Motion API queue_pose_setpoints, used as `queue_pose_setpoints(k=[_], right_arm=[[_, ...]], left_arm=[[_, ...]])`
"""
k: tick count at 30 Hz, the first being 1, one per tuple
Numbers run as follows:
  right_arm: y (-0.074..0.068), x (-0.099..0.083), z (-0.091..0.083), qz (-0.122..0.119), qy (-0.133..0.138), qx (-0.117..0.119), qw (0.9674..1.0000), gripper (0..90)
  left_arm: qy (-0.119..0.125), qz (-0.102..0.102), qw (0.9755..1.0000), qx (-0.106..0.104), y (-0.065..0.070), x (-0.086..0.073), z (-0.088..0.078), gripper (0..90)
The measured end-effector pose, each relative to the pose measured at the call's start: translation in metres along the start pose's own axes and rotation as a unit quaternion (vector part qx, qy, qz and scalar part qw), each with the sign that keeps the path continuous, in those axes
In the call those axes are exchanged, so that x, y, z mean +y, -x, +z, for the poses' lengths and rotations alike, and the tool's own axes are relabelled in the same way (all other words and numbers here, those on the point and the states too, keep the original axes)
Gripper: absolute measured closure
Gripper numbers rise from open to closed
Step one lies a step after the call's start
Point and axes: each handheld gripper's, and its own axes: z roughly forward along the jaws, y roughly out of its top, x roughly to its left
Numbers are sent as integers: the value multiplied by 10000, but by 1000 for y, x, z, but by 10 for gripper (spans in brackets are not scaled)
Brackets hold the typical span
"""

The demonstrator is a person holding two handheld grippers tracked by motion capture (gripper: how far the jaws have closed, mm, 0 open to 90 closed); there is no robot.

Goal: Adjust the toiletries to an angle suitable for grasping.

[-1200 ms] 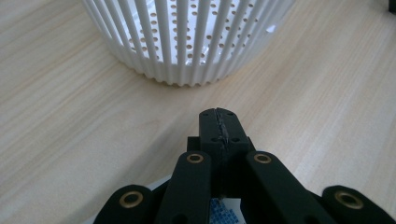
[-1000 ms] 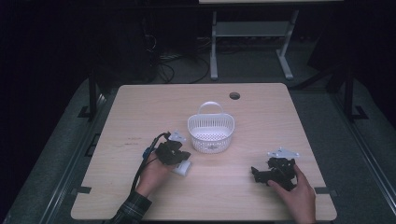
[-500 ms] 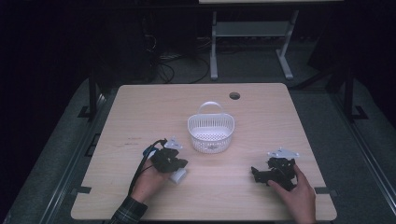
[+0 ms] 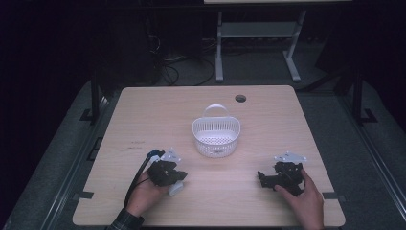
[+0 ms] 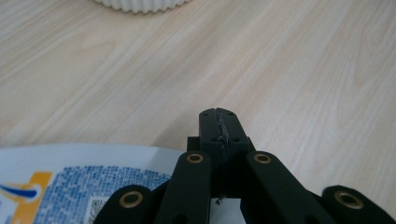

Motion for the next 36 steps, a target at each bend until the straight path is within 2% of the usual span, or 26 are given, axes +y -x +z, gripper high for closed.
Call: queue_pose_setpoints(k=[8, 17, 19, 21, 25, 26, 29, 32, 33, 35, 36], right_arm=[[0, 0, 0, 1, 0, 0, 10000, 0], [0, 0, 0, 7, 2, 2, 10000, 0], [0, 0, 0, 14, 1, 1, 10000, 0], [0, 0, 0, 17, -1, 0, 10000, 0], [0, 0, 0, 17, -1, 1, 10000, 0], [0, 0, 0, 9, 2, 1, 10000, 0], [0, 0, 0, 8, 2, 1, 10000, 0], [0, 0, 0, 8, 2, 0, 10000, 0], [0, 0, 0, 5, 2, 0, 10000, 0], [0, 0, 0, 2, 0, 2, 10000, 0], [0, 0, 0, 2, -1, 1, 10000, 0]], left_arm=[[-18, -52, 10000, 19, 3, -16, -11, 900], [-84, -203, 9997, 109, 8, -39, -23, 900], [-93, -202, 9997, 113, 8, -41, -25, 900], [-21, -223, 9997, 31, 8, -42, -28, 899], [100, -211, 9997, 36, 8, -39, -34, 900], [199, -230, 9995, 71, 5, -37, -40, 900], [270, -276, 9991, 156, 0, -37, -46, 900], [408, -413, 9978, 325, -10, -40, -57, 899], [522, -504, 9963, 454, -18, -43, -65, 900], [562, -539, 9956, 518, -23, -44, -69, 899], [635, -620, 9941, 626, -30, -47, -75, 899]])
